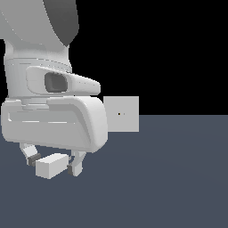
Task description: Plug the charger into the wall socket.
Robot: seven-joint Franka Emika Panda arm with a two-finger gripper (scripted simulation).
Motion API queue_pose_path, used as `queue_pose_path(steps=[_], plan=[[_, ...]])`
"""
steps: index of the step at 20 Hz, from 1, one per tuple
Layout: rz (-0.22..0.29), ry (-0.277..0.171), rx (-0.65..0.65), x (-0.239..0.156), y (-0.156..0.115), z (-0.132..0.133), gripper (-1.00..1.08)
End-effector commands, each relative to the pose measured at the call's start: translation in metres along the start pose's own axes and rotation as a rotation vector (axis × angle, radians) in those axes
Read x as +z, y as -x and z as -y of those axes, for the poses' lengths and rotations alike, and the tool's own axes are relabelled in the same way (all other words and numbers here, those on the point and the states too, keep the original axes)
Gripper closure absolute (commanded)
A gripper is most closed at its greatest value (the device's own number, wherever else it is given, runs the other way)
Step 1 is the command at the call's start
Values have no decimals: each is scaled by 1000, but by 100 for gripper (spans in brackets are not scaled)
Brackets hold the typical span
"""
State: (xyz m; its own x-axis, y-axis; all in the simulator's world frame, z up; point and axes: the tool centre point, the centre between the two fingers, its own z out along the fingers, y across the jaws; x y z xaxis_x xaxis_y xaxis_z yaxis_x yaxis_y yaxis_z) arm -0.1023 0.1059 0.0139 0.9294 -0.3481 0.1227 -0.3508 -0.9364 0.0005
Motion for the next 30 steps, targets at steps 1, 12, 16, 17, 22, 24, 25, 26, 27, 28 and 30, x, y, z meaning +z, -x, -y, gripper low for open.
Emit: queue_pose_path(steps=[1,12,16,17,22,24,25,26,27,28,30], plan=[[-1,-1,0,2,0,0,-92],[-1,-1,0,2,0,0,108],[-1,-2,-7,0,-2,-2,108],[-1,-2,-11,0,-2,-3,108],[-2,-6,-43,-7,-9,-13,108],[-2,-8,-61,-11,-13,-19,108],[-3,-9,-72,-13,-16,-22,108],[-3,-10,-83,-15,-18,-25,108],[-3,-11,-94,-17,-21,-29,108],[-3,-13,-107,-20,-24,-33,108],[-3,-16,-133,-25,-30,-40,108]])
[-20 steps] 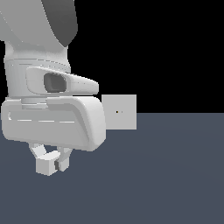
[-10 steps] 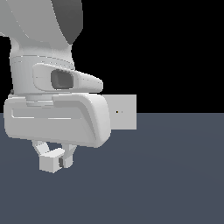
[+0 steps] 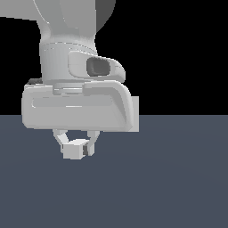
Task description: Plug the charger into the wall socket.
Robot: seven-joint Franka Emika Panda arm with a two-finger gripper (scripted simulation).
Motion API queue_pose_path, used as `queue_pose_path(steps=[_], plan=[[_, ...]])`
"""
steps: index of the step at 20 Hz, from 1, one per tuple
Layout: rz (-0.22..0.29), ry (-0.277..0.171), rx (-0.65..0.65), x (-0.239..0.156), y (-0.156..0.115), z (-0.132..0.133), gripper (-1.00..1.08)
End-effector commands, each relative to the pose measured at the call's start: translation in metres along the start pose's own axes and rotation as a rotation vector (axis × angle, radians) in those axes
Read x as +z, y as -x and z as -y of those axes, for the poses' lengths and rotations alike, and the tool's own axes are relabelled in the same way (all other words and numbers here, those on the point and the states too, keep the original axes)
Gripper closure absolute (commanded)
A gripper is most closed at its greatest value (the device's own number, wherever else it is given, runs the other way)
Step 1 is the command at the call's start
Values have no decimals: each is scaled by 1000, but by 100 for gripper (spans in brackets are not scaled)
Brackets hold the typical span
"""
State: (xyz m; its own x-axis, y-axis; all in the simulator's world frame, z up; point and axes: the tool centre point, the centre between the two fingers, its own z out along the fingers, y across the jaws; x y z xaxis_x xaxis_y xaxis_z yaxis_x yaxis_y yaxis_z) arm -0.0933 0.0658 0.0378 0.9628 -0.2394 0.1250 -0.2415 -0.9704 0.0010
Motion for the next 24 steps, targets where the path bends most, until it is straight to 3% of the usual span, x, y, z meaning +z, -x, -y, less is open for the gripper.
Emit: queue_pose_path(steps=[1,13,24], plan=[[-1,-4,-33,-7,-7,-11,108],[-1,-24,-191,-39,-47,-57,108],[1,-35,-266,-53,-69,-75,108]])
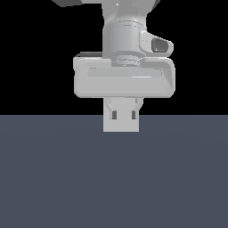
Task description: Plug the charger into the wall socket.
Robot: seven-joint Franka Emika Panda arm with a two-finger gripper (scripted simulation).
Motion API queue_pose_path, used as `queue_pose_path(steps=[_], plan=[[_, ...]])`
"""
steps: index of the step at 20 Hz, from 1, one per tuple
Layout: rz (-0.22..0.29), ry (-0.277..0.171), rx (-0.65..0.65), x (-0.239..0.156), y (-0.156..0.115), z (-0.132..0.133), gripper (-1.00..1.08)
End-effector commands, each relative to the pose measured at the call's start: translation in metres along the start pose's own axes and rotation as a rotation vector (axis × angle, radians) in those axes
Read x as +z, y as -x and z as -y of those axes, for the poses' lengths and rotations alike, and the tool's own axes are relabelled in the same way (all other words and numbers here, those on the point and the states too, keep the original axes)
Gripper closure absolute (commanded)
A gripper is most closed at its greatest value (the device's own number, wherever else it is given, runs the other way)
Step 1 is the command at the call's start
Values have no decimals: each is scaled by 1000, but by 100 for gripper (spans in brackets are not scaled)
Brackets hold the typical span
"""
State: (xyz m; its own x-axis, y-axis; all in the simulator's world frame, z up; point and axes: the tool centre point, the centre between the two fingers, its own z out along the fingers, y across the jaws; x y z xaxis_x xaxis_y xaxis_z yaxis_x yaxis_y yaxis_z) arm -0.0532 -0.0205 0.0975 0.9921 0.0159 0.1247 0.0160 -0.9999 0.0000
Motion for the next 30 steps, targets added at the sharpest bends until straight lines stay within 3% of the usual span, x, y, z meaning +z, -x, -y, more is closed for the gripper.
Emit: queue_pose_path(steps=[1,15,30], plan=[[0,-2,-10,-2,-2,-2,108],[1,-2,-13,-1,-8,-3,108],[1,-2,-13,4,-51,-2,108]])
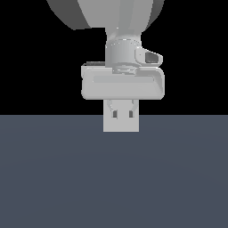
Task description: Plug the charger into the wall socket.
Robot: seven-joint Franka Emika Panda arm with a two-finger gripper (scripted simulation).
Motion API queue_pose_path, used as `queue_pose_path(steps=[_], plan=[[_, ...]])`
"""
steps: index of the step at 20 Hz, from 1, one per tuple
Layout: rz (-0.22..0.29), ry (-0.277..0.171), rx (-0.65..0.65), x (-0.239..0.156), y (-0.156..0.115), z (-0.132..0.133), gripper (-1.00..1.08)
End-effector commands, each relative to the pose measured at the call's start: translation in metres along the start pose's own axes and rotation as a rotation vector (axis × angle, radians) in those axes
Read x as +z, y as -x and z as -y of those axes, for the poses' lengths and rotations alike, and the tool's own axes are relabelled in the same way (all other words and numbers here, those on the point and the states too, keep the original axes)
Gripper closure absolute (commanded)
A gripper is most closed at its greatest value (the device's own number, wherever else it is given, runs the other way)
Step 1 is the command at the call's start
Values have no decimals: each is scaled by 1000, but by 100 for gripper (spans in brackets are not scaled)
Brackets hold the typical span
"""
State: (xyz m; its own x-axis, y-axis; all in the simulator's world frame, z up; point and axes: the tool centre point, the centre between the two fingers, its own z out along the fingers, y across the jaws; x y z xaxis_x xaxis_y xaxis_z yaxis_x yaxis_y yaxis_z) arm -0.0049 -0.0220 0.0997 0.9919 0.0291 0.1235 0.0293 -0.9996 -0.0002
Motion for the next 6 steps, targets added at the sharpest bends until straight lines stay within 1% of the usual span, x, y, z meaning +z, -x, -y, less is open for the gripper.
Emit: queue_pose_path(steps=[1,6], plan=[[0,0,0,0,-4,0,108],[0,0,0,0,-5,0,108]])
